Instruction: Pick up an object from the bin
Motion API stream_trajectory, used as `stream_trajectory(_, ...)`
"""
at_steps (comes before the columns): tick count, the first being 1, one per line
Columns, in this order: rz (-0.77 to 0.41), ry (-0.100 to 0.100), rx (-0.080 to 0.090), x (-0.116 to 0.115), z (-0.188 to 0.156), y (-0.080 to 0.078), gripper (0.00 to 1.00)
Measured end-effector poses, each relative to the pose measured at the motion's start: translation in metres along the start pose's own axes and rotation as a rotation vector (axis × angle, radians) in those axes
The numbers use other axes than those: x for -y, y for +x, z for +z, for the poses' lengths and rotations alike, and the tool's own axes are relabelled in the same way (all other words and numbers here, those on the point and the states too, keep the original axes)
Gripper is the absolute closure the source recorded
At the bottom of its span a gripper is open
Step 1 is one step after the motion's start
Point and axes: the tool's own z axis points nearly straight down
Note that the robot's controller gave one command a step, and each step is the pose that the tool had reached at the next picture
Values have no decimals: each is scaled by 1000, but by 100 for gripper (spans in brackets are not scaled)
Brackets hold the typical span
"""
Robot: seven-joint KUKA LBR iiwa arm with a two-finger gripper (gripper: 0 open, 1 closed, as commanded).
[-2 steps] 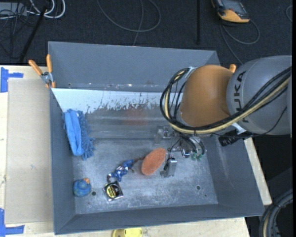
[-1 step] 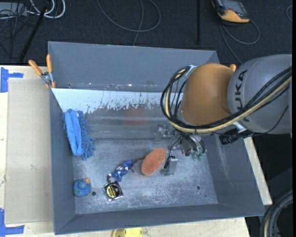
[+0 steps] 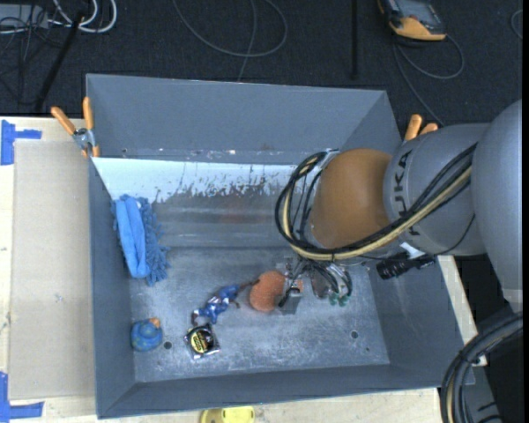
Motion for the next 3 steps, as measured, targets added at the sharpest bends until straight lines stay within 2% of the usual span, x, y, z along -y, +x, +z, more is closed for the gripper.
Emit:
stream_trajectory(1,0,0,0,0,0,0,100)
stream_trajectory(2,-119,3,-5,-5,2,-10,100)
stream_trajectory(3,-58,1,3,8,-173,-32,100)
